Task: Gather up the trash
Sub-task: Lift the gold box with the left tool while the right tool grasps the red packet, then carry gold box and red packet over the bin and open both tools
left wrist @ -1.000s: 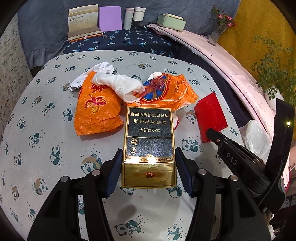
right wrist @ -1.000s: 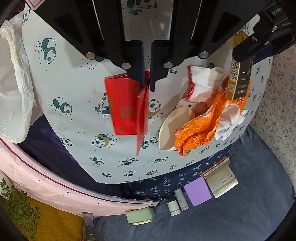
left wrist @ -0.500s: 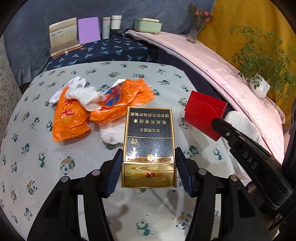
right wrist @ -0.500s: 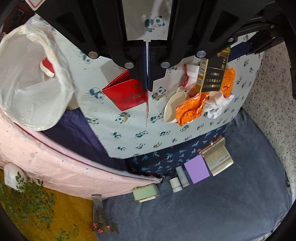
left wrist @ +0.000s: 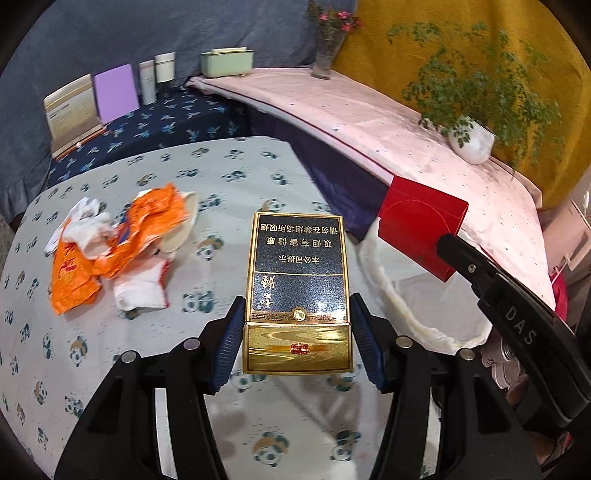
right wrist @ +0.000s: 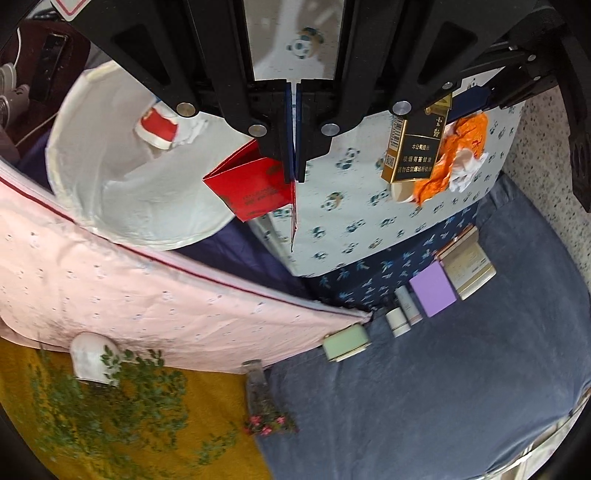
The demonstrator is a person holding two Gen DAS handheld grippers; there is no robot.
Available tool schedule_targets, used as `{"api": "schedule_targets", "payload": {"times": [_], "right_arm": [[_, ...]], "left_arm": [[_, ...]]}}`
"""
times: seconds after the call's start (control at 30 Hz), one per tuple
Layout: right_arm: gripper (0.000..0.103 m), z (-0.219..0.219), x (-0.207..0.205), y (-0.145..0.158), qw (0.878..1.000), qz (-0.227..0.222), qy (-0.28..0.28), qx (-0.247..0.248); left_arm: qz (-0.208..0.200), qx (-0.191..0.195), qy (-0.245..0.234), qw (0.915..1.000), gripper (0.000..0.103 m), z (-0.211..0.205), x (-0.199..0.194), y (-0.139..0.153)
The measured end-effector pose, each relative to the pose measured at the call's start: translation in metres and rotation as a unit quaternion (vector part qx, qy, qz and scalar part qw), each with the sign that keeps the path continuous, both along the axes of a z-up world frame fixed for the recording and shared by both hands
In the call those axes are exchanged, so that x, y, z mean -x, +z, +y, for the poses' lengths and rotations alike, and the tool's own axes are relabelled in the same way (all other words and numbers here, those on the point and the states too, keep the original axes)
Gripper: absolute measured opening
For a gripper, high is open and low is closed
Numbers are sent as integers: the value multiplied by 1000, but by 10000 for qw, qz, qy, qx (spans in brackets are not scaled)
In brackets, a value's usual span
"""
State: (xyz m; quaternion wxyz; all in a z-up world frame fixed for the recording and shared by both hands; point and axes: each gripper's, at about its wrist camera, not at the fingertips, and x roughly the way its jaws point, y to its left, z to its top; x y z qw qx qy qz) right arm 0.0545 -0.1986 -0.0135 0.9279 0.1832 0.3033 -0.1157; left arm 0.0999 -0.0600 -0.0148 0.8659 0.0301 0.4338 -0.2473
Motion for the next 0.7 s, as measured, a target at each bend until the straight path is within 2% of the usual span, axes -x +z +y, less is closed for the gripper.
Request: {"api": "schedule_targets", "payload": {"times": [0.33,0.7], "right_arm": [[1,-58,33,-2,9982,-65,-583,-84],[1,-99,54,-14,9951,-37,-959,-226]], "left_arm": [[-198,-54,-637,9978,54,-70,15,12],[-246,-153,-1113,9934,54,-126,20,9]]}}
